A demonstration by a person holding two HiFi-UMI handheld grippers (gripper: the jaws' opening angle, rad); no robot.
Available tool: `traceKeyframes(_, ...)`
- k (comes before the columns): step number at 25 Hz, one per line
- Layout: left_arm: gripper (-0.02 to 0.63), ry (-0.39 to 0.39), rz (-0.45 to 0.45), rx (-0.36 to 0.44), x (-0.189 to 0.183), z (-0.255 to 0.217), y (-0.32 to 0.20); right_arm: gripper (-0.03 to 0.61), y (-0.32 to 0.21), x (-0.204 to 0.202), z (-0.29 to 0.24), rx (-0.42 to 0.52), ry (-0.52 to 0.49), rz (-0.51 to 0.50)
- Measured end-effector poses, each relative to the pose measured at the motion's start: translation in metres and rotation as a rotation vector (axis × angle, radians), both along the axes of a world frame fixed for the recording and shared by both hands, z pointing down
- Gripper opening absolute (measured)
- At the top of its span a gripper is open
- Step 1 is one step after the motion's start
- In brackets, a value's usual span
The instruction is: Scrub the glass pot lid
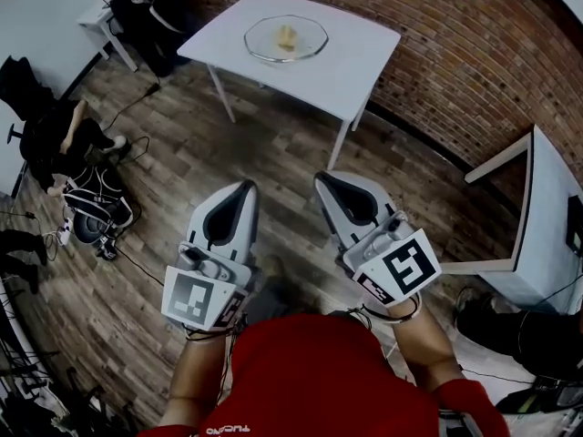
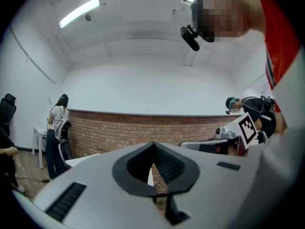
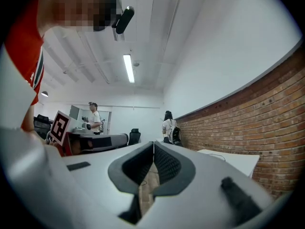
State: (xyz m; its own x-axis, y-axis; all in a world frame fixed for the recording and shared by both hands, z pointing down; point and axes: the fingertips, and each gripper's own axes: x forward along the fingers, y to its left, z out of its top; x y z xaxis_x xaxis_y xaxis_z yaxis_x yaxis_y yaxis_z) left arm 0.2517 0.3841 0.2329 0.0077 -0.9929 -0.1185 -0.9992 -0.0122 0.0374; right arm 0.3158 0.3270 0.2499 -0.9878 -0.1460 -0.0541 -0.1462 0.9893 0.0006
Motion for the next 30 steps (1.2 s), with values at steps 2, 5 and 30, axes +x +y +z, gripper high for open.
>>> traceKeyframes(2,0.017,-0.006,0.019,0.001,-0.016,-0.001,-0.01,0.029,-0.009,-0.016,-0.001,0.004,-0.005,0.015)
traceKeyframes(5,0.017,-0.023,0.06,0.032,-0.039,-0.019,-0.033,0.029,-0.028,-0.041,-0.005,0.011,-0.012,0.041)
traceKeyframes(30,0.017,0.028,0.128,0.056,-0.224,-0.026,-0.139,0.03,-0.13,-0.218,0.001,0.012,0.043,0.101)
